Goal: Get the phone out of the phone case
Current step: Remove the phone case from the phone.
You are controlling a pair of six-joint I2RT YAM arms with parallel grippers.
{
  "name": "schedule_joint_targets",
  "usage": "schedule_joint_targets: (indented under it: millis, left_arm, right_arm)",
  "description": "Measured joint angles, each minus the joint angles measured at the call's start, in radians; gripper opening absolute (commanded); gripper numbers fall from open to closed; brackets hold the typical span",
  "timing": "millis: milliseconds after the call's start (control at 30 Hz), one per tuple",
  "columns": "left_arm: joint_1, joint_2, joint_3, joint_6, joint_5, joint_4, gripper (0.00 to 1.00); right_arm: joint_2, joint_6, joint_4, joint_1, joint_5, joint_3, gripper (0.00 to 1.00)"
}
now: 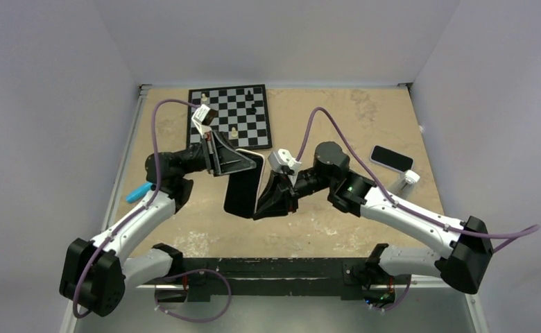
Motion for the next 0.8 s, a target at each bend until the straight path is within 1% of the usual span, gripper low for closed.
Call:
schedule_joint_targets:
  millis: [133,233,367,467,533,600,667,700,733,800]
  left_arm:
    - [0.0,-0.097,-0.002,0.004,-0.05,-0.089,0.0]
    - [0.003,-0.17,-0.002,0.045,-0.108,-0.194,0.0]
    - [0.01,-0.233,-0.002,0.085,-0.199,-0.279,0.0]
    - [0.01,-0.252,-0.008,0.092,-0.259,-0.303,0.0]
    - [0.01,-0.257,-0.02,0.109,-0.304,-0.322,0.0]
    - [0.011,-0.262,-0.04,0.133,-0.36,-0.358,0.0]
    - [0.011,-0.281,-0.053,0.163,-0.405,-0.409,0.0]
    - [0.01,-0.296,-0.057,0.185,-0.425,-0.444,0.0]
    - [0.01,-0.317,-0.06,0.208,-0.448,-0.483,0.0]
    - [0.003,-0.372,-0.065,0.259,-0.496,-0.572,0.0]
  right_arm:
    - [-0.003,-0.076,-0.048,0.026,0.034,0.044,0.0]
    - [-0.028,-0.056,-0.04,0.042,0.121,0.035,0.0]
    - [-0.103,0.022,-0.027,0.07,0.389,-0.032,0.0]
    - [-0.102,0.073,-0.042,0.076,0.642,-0.048,0.0]
    - [-0.088,0.11,-0.046,0.08,0.729,-0.048,0.0]
    - [-0.083,0.155,-0.065,0.084,0.771,-0.048,0.0]
    - [-0.084,0.196,-0.092,0.084,0.774,-0.048,0.21]
    - [-0.086,0.224,-0.105,0.083,0.766,-0.049,0.29]
    - [-0.091,0.25,-0.11,0.083,0.756,-0.054,0.33]
    - [-0.116,0.303,-0.11,0.081,0.731,-0.074,0.37]
